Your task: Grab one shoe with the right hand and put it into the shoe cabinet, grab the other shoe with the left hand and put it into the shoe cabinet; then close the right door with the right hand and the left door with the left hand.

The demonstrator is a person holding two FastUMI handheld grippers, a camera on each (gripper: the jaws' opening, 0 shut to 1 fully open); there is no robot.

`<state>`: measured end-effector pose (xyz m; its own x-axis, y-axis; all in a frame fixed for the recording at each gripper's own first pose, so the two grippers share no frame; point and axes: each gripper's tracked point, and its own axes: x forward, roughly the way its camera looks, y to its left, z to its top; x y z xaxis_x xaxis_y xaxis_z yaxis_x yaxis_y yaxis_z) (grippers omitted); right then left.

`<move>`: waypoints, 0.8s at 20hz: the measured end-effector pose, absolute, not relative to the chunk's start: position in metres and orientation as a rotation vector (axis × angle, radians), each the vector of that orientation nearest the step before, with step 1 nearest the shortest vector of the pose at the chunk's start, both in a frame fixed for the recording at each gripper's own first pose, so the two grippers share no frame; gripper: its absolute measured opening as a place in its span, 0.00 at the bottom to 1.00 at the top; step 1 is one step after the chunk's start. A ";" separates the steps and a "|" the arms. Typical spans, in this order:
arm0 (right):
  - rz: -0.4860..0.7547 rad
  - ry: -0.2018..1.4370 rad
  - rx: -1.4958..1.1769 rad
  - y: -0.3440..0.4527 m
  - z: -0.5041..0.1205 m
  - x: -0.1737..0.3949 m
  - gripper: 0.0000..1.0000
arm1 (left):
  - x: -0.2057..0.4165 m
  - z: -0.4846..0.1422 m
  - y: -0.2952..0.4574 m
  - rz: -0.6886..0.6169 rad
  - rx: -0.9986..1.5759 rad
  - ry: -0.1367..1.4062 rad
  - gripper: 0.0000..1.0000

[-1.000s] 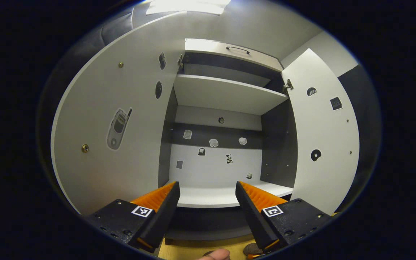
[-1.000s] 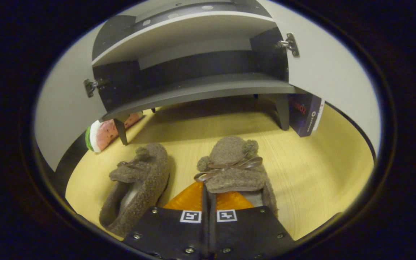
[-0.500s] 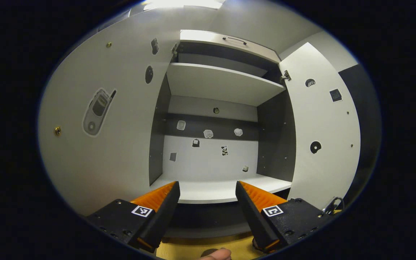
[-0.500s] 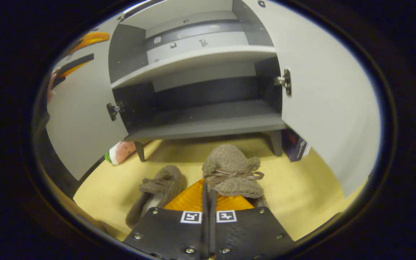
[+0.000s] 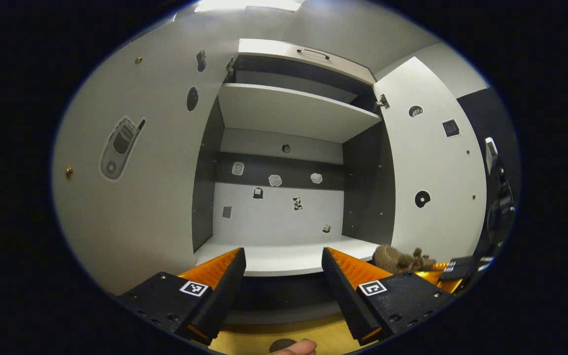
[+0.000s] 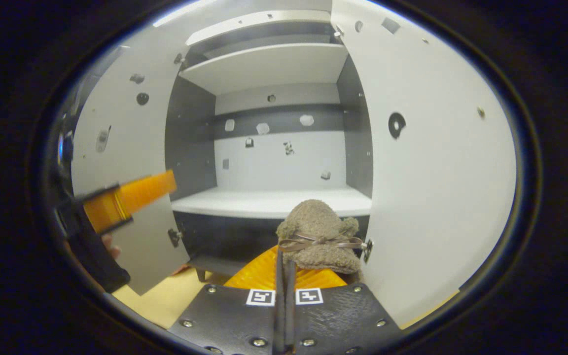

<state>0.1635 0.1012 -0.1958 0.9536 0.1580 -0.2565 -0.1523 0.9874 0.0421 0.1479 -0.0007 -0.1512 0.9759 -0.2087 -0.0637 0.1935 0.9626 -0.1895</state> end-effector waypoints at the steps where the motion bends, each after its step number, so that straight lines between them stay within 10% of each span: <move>1: 0.161 0.244 0.020 0.102 -0.180 0.173 0.01 | 0.149 -0.152 0.001 -0.198 -0.186 0.088 0.95; 16: 0.114 0.291 -0.108 0.149 -0.144 0.356 0.01 | 0.154 -0.150 0.014 -0.180 -0.219 0.078 0.95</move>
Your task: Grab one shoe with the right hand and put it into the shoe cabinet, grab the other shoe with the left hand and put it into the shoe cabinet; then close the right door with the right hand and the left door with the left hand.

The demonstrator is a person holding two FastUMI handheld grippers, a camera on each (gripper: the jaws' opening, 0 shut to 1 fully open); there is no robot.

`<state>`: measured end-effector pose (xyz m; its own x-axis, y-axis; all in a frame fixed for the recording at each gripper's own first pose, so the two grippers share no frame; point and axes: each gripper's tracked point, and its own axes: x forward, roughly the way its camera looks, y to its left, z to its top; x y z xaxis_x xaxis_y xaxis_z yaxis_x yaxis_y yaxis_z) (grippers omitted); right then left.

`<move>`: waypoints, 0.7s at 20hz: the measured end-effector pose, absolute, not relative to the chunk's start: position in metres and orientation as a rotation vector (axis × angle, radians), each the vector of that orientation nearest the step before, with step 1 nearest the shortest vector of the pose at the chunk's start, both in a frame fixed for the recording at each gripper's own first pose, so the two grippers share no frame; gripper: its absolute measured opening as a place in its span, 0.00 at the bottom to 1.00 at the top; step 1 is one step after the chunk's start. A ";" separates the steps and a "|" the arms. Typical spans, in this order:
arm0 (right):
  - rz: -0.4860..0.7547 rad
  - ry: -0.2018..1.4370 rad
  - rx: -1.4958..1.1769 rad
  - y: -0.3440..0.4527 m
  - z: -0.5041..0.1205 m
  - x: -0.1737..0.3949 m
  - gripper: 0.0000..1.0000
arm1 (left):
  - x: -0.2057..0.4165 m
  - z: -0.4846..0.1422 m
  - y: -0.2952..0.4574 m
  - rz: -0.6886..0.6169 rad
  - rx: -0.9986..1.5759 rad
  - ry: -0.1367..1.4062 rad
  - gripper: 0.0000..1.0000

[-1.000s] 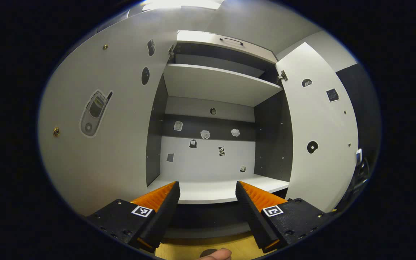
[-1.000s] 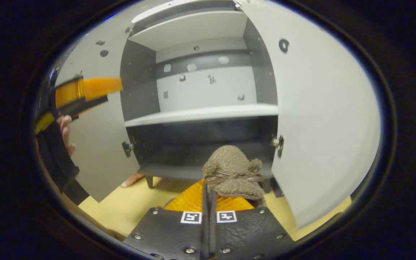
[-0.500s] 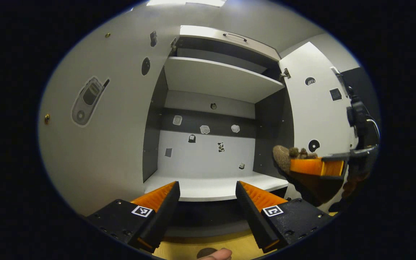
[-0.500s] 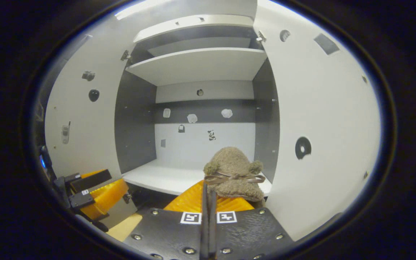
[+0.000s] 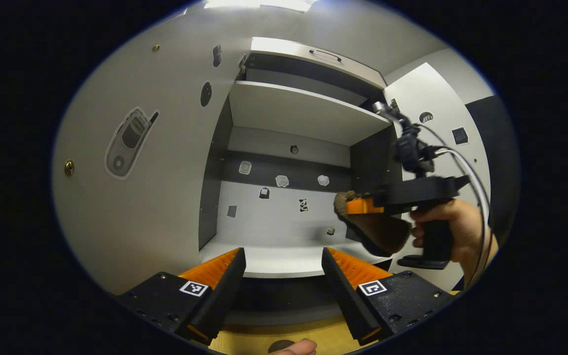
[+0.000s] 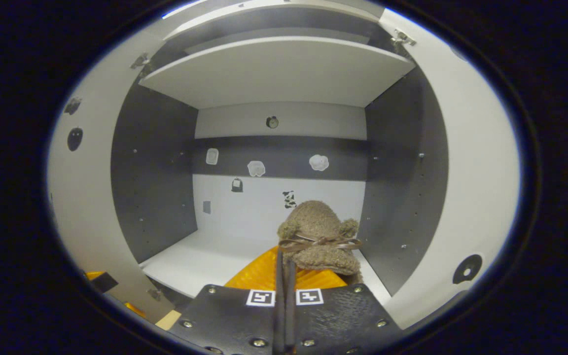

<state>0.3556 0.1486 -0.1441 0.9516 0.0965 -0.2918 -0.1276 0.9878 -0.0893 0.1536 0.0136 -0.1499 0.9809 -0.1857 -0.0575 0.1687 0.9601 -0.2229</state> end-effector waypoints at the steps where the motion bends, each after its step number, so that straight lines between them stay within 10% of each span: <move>1: 0.113 0.308 -0.124 0.150 -0.155 0.368 0.01 | 0.155 -0.150 0.014 -0.178 -0.216 0.078 0.95; 14: 0.048 0.530 -0.152 0.133 -0.243 0.446 0.12 | 0.173 -0.171 0.016 -0.162 -0.237 0.133 0.96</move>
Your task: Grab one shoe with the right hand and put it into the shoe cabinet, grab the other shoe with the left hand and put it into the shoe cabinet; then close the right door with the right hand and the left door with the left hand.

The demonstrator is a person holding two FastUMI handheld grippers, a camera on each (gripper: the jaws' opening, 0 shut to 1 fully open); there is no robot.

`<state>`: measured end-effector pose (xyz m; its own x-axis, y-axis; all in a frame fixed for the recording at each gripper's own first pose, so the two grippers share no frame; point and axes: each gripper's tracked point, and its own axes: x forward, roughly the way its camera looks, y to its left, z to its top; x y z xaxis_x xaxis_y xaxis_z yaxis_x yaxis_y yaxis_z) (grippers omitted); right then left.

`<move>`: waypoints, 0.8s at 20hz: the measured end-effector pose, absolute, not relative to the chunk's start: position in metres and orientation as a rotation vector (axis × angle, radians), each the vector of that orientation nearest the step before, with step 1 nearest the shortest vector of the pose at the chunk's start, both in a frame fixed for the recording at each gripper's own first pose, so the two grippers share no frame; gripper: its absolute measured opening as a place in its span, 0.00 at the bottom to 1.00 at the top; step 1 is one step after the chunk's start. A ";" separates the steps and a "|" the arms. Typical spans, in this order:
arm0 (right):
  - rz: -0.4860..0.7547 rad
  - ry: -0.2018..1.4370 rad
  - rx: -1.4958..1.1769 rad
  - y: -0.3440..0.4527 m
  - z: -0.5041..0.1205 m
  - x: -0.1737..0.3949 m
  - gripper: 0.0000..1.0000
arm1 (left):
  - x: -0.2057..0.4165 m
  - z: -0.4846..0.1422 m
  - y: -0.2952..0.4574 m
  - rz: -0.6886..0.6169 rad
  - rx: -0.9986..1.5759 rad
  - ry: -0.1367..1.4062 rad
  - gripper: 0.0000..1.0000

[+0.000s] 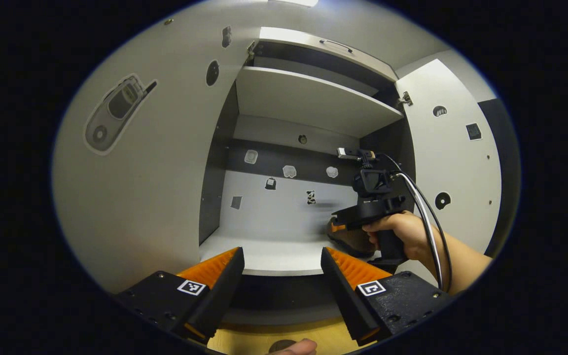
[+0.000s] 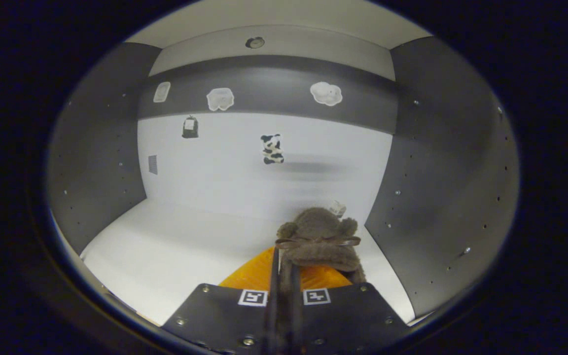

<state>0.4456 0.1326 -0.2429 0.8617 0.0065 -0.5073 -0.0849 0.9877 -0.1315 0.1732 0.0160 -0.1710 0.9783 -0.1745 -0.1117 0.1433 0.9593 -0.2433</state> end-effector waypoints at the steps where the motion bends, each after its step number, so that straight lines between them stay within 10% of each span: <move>1: 0.059 0.531 -0.143 0.135 -0.244 0.445 0.12 | 0.174 -0.171 0.015 -0.162 -0.234 0.132 0.96; 10: 0.061 0.342 -0.167 0.124 -0.168 0.386 0.99 | 0.167 -0.171 0.007 -0.138 -0.220 0.134 0.96; 16: 0.089 0.100 -0.090 0.115 -0.100 0.288 0.97 | 0.156 -0.167 -0.012 -0.149 -0.170 0.124 0.96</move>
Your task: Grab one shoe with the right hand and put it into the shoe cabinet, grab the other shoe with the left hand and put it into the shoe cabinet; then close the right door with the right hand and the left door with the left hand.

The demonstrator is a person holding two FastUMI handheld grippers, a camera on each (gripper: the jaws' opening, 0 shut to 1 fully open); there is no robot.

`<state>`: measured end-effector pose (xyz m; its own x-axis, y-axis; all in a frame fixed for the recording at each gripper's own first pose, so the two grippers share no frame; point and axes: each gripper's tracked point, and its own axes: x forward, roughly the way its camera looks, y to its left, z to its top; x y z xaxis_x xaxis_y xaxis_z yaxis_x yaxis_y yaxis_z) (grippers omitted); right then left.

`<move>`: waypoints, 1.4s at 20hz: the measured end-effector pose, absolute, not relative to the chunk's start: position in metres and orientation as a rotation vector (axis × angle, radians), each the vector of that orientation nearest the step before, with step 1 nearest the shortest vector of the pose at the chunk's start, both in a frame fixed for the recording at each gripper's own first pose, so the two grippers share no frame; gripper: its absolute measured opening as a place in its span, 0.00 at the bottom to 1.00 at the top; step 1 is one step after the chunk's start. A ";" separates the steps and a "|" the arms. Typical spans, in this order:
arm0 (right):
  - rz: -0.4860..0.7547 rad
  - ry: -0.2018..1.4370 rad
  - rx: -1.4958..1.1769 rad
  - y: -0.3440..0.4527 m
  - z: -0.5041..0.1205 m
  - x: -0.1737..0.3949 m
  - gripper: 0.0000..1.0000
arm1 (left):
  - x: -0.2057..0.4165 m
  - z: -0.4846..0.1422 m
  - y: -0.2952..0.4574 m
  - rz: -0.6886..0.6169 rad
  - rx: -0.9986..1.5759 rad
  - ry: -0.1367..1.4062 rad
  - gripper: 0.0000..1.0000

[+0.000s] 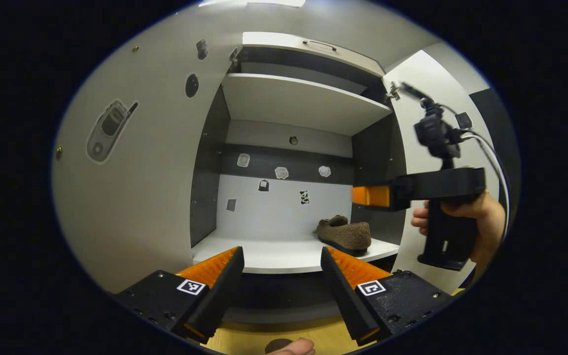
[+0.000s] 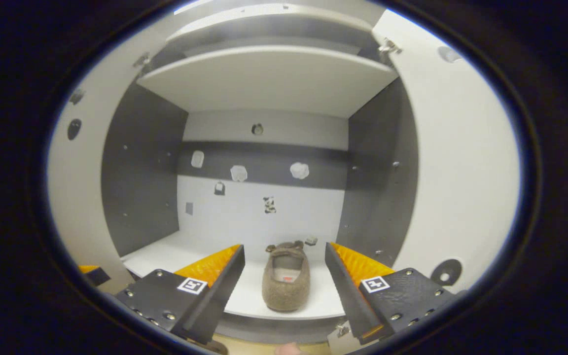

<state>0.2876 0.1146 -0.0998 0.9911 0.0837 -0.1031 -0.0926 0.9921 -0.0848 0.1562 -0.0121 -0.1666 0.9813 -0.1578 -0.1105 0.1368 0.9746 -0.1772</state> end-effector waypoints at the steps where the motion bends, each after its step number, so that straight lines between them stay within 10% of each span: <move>1: 0.106 0.070 -0.071 0.115 -0.094 0.267 0.97 | 0.152 -0.167 -0.014 -0.144 -0.168 0.125 0.96; 12: 0.139 -0.040 -0.034 0.097 -0.124 0.143 0.99 | 0.097 -0.272 -0.010 -0.068 -0.131 0.309 0.96; 28: 0.078 -0.067 0.005 0.063 -0.127 0.132 0.98 | -0.001 -0.485 -0.017 -0.102 -0.225 0.822 0.92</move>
